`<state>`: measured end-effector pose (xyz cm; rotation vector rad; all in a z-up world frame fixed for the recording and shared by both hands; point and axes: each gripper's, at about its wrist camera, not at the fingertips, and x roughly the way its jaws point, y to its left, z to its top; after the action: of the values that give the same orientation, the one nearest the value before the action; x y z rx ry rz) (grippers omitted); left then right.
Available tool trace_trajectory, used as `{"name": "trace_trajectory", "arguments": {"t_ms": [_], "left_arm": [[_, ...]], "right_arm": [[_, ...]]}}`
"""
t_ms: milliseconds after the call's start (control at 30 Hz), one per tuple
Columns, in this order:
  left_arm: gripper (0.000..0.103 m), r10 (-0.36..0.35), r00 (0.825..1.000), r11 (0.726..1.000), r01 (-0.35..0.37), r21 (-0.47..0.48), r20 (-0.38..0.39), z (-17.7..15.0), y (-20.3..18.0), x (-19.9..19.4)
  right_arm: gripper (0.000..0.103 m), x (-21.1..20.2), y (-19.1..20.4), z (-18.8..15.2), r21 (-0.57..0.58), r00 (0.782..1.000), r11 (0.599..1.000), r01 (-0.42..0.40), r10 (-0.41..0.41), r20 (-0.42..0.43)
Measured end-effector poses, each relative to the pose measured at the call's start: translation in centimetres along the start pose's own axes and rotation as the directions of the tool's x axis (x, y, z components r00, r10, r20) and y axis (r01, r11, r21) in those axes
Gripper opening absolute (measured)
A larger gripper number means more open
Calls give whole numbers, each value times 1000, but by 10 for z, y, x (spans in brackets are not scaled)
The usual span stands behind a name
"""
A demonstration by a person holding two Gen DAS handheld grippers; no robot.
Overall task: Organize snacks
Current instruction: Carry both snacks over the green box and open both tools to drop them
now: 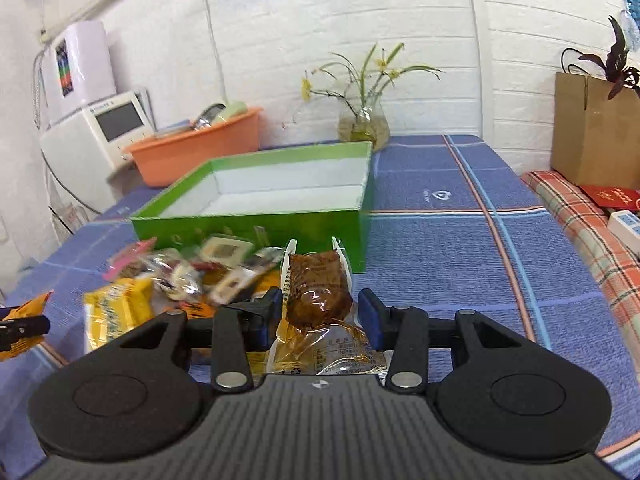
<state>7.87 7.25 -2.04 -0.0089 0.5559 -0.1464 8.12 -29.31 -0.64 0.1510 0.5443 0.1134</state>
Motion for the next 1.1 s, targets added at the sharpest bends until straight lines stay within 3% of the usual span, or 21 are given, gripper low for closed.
{"name": "trace_trajectory", "arguments": {"t_ms": [167, 333, 467, 633, 800, 1100], "left_arm": [[67, 0, 996, 999, -3, 34, 84, 18, -8, -21], [67, -19, 994, 1000, 17, 19, 106, 29, -15, -16], [67, -44, 993, 998, 39, 44, 110, 38, -28, -7], [67, -88, 982, 993, 73, 97, 167, 75, -50, 11], [67, -91, 973, 990, 65, 127, 213, 105, -60, 21], [67, 1, 972, 996, -22, 89, 234, 109, -31, 13]], "right_arm": [[73, -14, 19, 2, -35, 998, 998, -45, 46, 48], [73, -17, 23, 9, -91, 988, 995, 30, -16, 157], [74, -17, 20, 10, -62, 992, 998, -15, 23, 122], [74, 3, 31, 22, -26, 995, 996, -87, 88, 46], [74, 21, 51, 42, -46, 994, 995, -92, 95, 61], [74, 30, 62, 47, -23, 986, 988, -150, 151, 75]]}}
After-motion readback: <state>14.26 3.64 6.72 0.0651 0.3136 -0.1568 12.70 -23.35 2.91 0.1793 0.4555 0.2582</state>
